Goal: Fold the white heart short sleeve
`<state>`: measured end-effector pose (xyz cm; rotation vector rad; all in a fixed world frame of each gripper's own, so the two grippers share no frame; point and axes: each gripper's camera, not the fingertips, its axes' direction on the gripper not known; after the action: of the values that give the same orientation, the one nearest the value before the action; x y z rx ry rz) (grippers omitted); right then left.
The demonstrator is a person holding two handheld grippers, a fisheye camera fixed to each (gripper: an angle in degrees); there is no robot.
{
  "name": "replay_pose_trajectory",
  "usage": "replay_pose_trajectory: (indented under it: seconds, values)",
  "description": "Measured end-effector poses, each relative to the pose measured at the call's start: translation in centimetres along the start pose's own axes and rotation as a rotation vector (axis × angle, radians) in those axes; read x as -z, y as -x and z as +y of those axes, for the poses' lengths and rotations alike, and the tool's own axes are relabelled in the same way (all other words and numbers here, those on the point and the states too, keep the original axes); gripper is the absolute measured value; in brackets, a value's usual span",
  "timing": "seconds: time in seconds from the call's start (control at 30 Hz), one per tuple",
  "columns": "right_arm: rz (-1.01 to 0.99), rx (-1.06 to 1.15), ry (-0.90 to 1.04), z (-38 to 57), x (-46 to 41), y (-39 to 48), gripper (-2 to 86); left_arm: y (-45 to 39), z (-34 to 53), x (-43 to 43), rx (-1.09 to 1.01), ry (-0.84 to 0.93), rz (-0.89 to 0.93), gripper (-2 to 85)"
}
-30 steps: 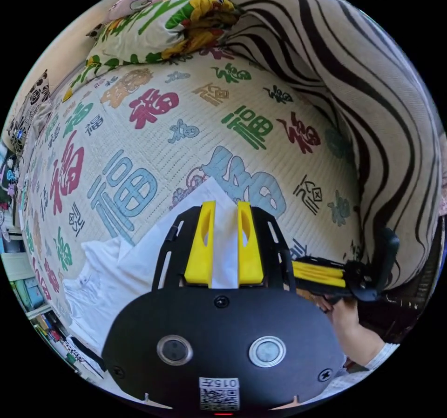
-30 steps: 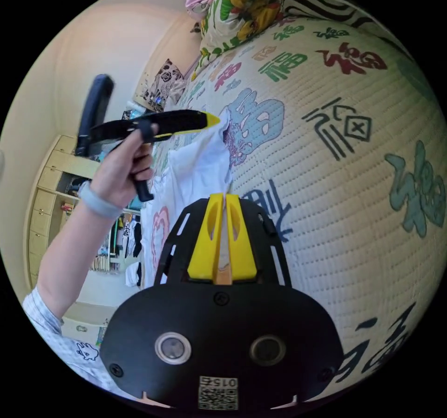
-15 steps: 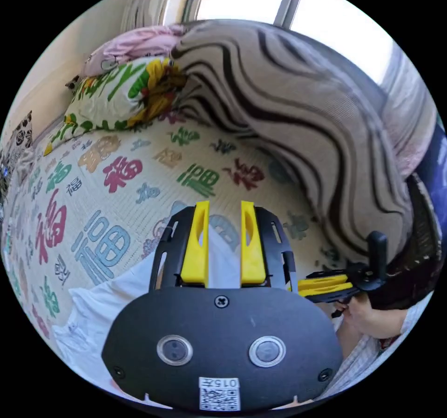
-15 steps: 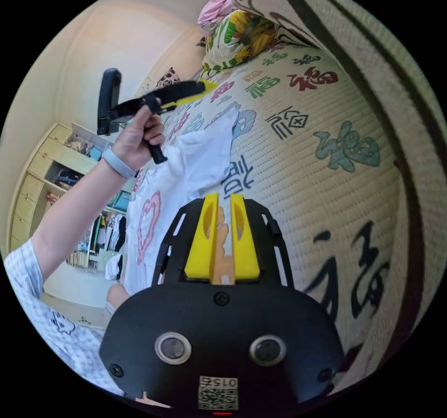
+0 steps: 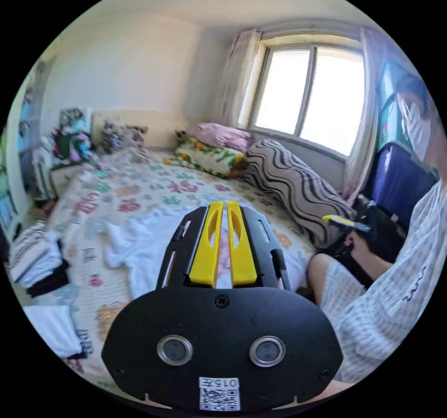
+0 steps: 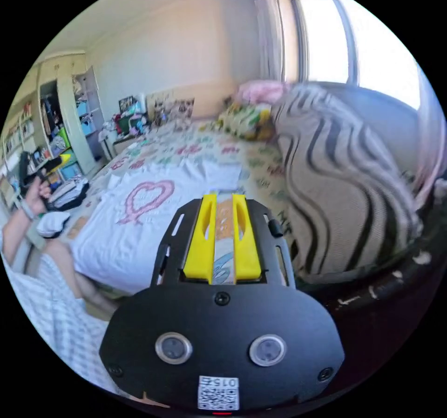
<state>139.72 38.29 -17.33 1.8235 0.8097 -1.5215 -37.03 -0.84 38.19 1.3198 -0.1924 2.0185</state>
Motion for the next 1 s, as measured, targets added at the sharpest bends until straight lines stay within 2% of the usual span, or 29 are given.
replay_pose_trajectory:
  seconds: [0.1, 0.17, 0.27, 0.37, 0.43, 0.53, 0.63, 0.7, 0.83, 0.97, 1.0]
  values:
    - [0.174, 0.101, -0.284, 1.8, 4.9, 4.7, 1.7, -3.4, 1.7, 7.4, -0.122, -0.110, -0.371, 0.0]
    - [0.217, 0.164, -0.351, 2.3, 6.1, 7.0, 0.9, -3.8, 2.5, 8.8, -0.114, -0.135, -0.476, 0.5]
    - [0.183, 0.186, -0.262, 1.8, 5.7, 9.1, 1.0, -0.1, 3.4, 8.1, 0.102, -0.033, -0.433, 4.4]
    - [-0.004, 0.083, -0.166, 0.8, 4.3, 8.2, 4.5, 5.0, 5.1, 6.3, 0.312, 0.107, -0.400, 8.1]
    - [-0.107, 0.010, 0.007, 0.3, 1.2, 6.7, 5.9, 8.1, 7.2, 4.4, 0.397, 0.210, -0.424, 10.4]
    - [-0.081, -0.089, 0.266, 1.2, -4.5, 4.4, 9.2, 12.2, 10.4, 1.1, 0.500, 0.391, -0.472, 11.4]
    - [-0.063, -0.183, 0.509, 2.3, -9.7, 2.4, 10.7, 16.8, 13.6, -2.6, 0.668, 0.577, -0.396, 10.4]
    - [-0.081, -0.196, 0.621, 3.0, -12.4, 1.9, 10.7, 18.8, 14.9, -4.9, 0.740, 0.642, -0.323, 8.9]
    - [-0.126, -0.222, 0.791, 3.9, -17.0, 1.9, 9.8, 20.9, 16.6, -9.7, 0.780, 0.795, -0.319, 8.6]
    - [-0.090, -0.194, 0.824, 3.3, -18.6, 2.0, 8.0, 20.8, 16.3, -11.5, 0.701, 0.838, -0.379, 7.5]
    - [-0.082, -0.151, 0.840, 2.9, -18.9, 2.2, 3.4, 20.7, 16.0, -12.1, 0.652, 0.865, -0.385, 6.4]
